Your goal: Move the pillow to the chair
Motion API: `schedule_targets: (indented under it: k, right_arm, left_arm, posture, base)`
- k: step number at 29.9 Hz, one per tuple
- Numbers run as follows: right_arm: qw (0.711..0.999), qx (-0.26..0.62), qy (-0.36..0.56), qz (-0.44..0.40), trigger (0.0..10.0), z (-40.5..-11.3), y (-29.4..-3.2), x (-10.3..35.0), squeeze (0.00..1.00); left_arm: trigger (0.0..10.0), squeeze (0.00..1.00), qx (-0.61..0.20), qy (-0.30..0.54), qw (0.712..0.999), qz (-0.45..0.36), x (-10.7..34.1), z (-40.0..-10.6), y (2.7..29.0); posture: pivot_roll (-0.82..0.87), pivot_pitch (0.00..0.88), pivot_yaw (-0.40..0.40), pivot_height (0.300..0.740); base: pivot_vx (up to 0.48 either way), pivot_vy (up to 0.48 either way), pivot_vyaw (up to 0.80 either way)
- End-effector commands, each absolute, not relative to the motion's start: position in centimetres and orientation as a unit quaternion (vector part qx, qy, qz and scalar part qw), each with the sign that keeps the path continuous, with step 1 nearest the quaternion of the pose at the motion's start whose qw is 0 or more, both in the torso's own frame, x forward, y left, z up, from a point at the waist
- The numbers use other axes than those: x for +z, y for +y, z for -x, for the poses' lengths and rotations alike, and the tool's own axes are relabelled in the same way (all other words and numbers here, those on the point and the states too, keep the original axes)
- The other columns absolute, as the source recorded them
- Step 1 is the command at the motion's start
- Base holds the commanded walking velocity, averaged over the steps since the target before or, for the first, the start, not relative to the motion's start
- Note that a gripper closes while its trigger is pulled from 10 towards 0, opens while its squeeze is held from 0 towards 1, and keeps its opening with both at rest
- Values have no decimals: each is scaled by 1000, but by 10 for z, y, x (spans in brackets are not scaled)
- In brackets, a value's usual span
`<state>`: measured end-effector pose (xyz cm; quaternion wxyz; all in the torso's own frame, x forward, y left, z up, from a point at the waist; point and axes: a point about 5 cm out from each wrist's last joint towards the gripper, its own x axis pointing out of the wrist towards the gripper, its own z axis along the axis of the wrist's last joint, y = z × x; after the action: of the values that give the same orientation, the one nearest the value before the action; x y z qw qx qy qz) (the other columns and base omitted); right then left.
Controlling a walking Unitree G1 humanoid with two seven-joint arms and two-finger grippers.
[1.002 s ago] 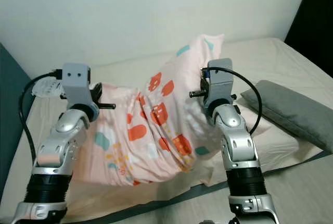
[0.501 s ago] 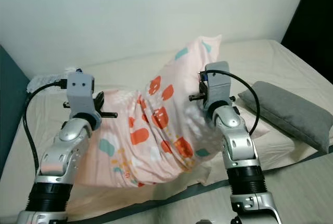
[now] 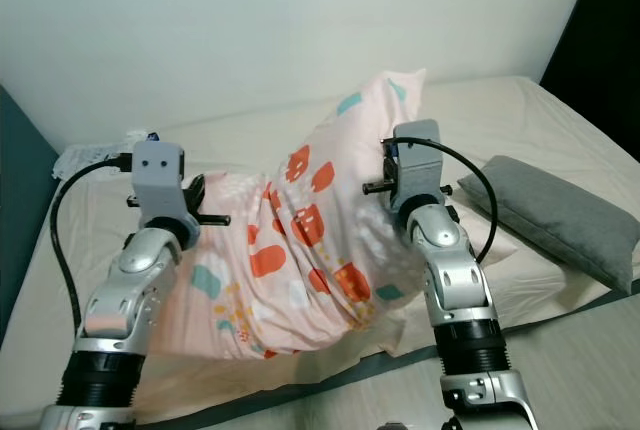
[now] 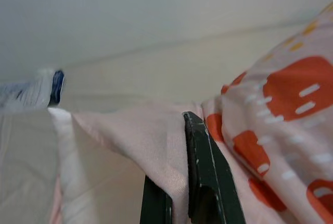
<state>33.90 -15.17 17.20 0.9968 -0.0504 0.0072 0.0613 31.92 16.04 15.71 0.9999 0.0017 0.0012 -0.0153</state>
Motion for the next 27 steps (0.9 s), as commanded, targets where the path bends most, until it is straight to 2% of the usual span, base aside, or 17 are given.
schedule_targets:
  k: [1, 7, 27]
  right_arm:
    - [997, 59, -30, 50, 10000, -337, -149, 182, 0]
    - [995, 55, -35, 79, 10000, -334, -150, 178, 0]
    - [995, 53, -40, 77, 10000, -332, -149, 177, 0]
  left_arm:
    - [10000, 0, -30, -28, 999, -9, 162, -318, 159]
    - [10000, 0, -41, -24, 999, -23, 159, -316, 156]
    - [10000, 0, -47, -31, 998, -27, 158, -313, 151]
  posture:
    - [-4, 40, 18, 740]
    - [-7, 40, 27, 740]
    - [-3, 72, 18, 740]
  base:
    - [0, 0, 0]
    - [0, 0, 0]
    - [0, 0, -40]
